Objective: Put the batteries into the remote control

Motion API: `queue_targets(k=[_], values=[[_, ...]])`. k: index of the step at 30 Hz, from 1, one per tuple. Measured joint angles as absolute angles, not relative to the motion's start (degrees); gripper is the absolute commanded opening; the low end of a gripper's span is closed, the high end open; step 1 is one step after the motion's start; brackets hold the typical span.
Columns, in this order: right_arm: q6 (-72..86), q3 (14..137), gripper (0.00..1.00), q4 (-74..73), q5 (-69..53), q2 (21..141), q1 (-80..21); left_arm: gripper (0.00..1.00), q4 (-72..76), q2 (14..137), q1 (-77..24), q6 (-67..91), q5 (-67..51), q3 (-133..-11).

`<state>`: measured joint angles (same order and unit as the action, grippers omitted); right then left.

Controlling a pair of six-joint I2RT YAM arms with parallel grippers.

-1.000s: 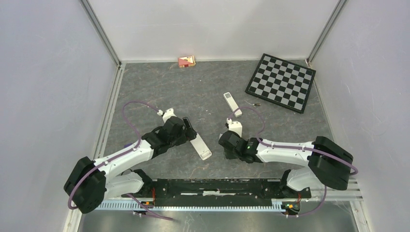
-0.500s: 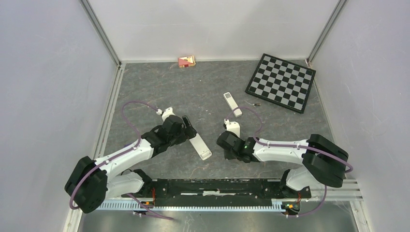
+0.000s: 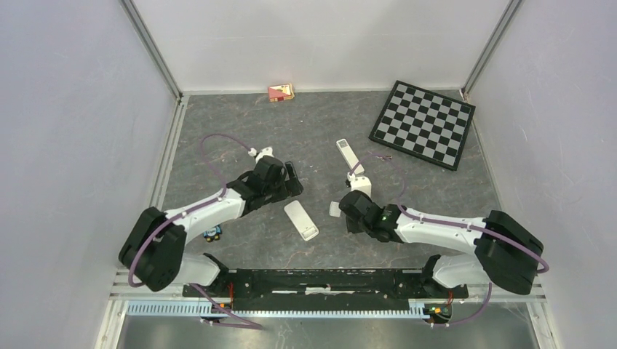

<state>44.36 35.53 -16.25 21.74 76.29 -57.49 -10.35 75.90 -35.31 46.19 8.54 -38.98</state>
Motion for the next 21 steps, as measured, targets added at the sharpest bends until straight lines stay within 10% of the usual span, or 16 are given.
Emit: queue_targets(k=[21], values=[[38.2,34.6,0.0,-13.7,16.0,74.2,-52.6,0.71,-1.8,79.0,-32.1,44.4,-4.7,-32.9]])
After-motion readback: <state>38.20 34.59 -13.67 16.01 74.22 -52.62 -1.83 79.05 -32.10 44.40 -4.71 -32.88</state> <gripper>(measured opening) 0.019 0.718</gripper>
